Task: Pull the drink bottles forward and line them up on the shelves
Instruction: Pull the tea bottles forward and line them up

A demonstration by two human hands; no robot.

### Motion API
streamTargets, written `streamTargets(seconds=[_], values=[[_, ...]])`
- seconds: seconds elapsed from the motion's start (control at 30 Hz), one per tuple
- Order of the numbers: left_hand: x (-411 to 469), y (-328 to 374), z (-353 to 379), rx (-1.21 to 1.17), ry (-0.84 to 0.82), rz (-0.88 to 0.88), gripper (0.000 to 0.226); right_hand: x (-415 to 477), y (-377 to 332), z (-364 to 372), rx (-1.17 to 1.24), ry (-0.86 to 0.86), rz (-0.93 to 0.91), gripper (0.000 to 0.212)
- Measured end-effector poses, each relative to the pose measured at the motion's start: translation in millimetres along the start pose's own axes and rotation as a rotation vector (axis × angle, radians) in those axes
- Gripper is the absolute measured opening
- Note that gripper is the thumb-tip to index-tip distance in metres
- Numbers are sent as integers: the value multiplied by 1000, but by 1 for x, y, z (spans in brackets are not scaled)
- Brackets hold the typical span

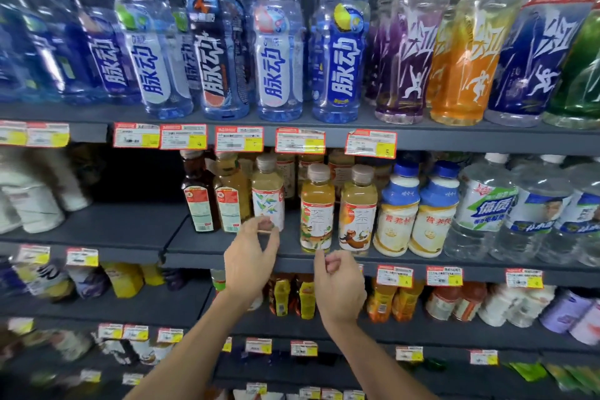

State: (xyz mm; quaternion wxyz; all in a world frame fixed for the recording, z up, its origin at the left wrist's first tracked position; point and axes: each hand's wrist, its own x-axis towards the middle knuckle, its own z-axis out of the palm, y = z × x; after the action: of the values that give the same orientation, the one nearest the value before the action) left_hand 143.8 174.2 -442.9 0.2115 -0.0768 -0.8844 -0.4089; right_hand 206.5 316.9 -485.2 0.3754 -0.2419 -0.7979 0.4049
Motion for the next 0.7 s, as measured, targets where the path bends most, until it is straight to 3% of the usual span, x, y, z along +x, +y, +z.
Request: streamTargets(seconds=[0.2, 0.37, 0.47, 0.7], values=[[20, -55, -38, -25, 64, -86, 26, -29, -55, 52, 22, -5, -96, 17], [28, -85, -62, -49, 9, -81, 29, -22, -93, 85, -46, -122, 42, 60], [28, -97, -76, -65, -25, -50, 27, -13, -105, 97, -184, -133, 168, 74], [28, -109, -83, -43, -57, -13, 24, -13, -107, 104, -368, -97, 146, 51]])
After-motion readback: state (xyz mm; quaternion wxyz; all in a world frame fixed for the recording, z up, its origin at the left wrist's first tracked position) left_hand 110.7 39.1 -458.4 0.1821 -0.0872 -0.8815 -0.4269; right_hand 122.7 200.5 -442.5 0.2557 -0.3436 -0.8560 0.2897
